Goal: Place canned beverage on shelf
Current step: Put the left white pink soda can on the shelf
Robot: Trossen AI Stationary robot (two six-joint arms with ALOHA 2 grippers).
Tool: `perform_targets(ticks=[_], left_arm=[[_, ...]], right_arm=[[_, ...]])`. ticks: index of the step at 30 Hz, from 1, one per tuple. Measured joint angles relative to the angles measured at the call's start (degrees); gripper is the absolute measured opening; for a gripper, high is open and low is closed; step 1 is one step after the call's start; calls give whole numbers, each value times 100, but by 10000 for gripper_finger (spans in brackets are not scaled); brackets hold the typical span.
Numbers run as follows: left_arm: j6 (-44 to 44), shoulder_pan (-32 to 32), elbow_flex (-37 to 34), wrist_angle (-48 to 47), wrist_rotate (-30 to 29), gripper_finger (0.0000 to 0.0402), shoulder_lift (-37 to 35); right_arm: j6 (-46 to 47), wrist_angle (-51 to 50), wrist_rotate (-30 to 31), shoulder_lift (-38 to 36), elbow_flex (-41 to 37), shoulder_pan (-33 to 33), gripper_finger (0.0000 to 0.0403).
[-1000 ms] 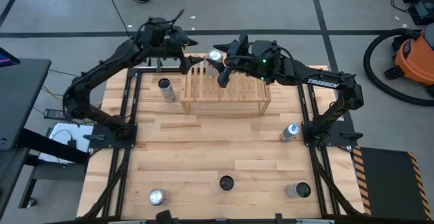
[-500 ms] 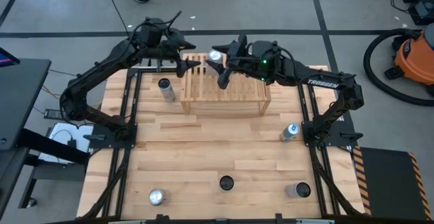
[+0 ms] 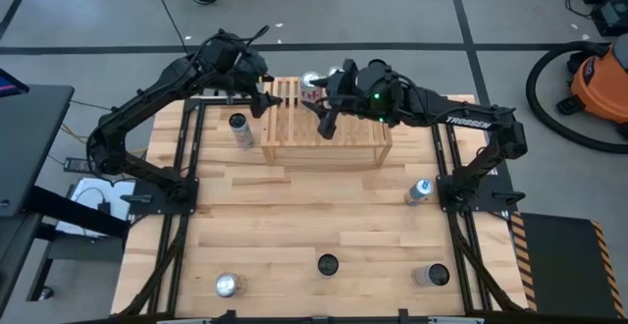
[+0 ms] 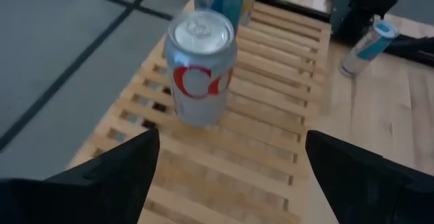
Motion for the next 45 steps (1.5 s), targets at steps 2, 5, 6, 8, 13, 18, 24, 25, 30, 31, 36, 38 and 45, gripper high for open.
perform_targets(ticks=[2, 5, 6, 8, 13, 18, 24, 25, 30, 31, 36, 38, 45], left_arm=[[-161, 0, 0, -127, 2, 371, 2], [-470, 19, -2, -210, 1, 371, 2], [-547, 26, -2, -246, 0, 371, 2], [-540, 28, -2, -438, -7, 371, 2], [-124, 24, -2, -1241, -409, 371, 0], [223, 35, -2, -1829, -991, 371, -11], [39, 105, -2, -2447, -1516, 371, -11], [5, 130, -2, -2536, -1582, 371, -11], [-266, 336, -309, -2649, -1709, 371, -11], [-268, 384, -424, -2658, -1709, 371, -9], [-312, 504, -978, -2505, -1707, 371, -9], [-311, 501, -1129, -2365, -1701, 371, -11], [-417, 516, -1521, -1961, -1718, 371, -11]], right_arm=[[0, -78, 3, -10, 0, 76, 257], [1, -297, 5, -33, 0, 175, 257], [3, -360, 5, -35, 0, 201, 257], [45, -582, 12, -35, 0, 243, 257], [190, -1424, 14, -81, 0, 314, 257], [424, -2113, 14, -114, 0, 330, 257], [566, -2515, -159, -117, 0, 387, 257], [630, -2540, -180, -116, 0, 413, 257], [753, -2622, -284, -118, 0, 565, 257], [755, -2625, -326, -118, 0, 598, 257], [815, -2757, -384, -118, 0, 820, 257], [818, -2827, -384, -118, 0, 905, 257], [818, -2865, -384, -118, 0, 1128, 257]])
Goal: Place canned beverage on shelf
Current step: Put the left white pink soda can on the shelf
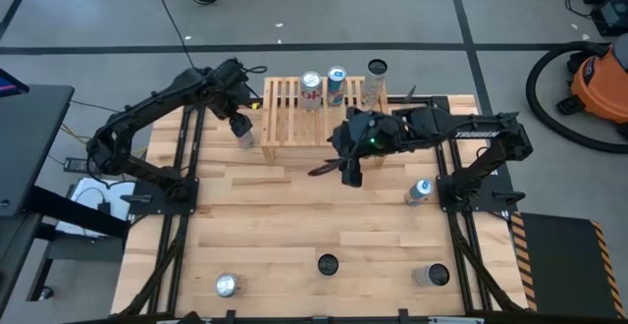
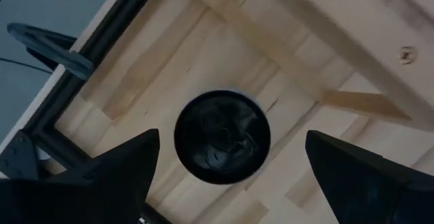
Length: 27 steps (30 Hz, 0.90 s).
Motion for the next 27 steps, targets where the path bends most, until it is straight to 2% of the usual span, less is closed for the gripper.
perform_targets(ticks=[13, 27], left_arm=[[-155, 52, -848, 784, 2, 371, 2], [-20, 59, -1170, 1014, -2, 367, 55]], right_arm=[[0, -4, 2, 0, 0, 166, 257], [2, 28, 4, 0, 0, 166, 257]])
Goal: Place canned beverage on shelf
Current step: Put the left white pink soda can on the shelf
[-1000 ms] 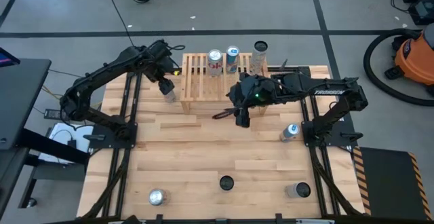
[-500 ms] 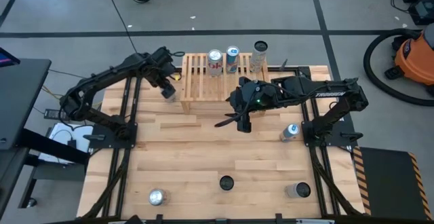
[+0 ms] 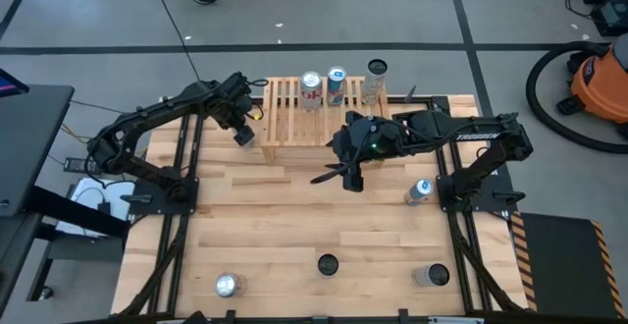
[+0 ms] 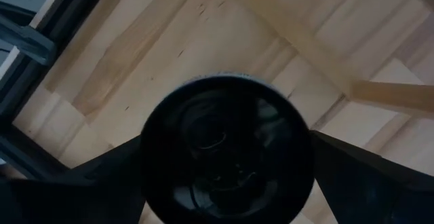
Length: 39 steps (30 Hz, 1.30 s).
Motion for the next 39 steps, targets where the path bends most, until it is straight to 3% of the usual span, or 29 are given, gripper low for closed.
perform_targets(ticks=[14, 28, 39], left_arm=[[-26, 0, -11, 4, 2, 251, -4], [58, 0, 80, -166, -18, 260, -17], [44, -2, 1396, -1210, -63, 262, -22]], right_arm=[[0, -4, 0, 0, 0, 0, 257], [0, -8, -7, 2, 0, 0, 257], [-1, -93, -13, 2, 0, 0, 257]])
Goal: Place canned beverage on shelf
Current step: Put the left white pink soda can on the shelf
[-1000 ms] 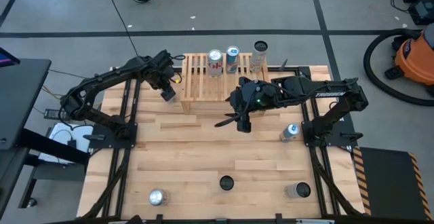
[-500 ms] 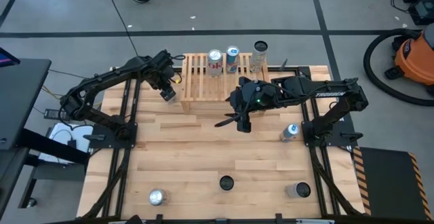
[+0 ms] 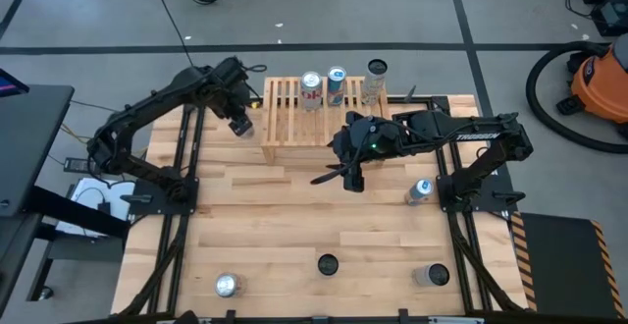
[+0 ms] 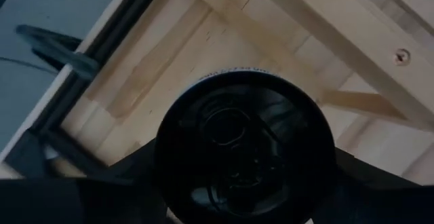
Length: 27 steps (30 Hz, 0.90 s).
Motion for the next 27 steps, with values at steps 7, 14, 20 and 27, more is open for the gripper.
perform_targets(ticks=[7, 14, 20, 27], left_arm=[[-160, 0, 1262, -1021, -345, 263, 2], [-245, 0, 2482, -1476, -351, 263, 7], [-357, -68, 3117, -1425, -375, 263, 16], [-610, -330, 3488, -1386, -341, 263, 63]], right_arm=[[-6, -24, -3, 0, 0, 0, 257], [-4, -23, -14, 0, 0, 0, 257], [-4, -22, -14, 0, 0, 0, 257], [-1, -17, -9, 0, 0, 0, 257]])
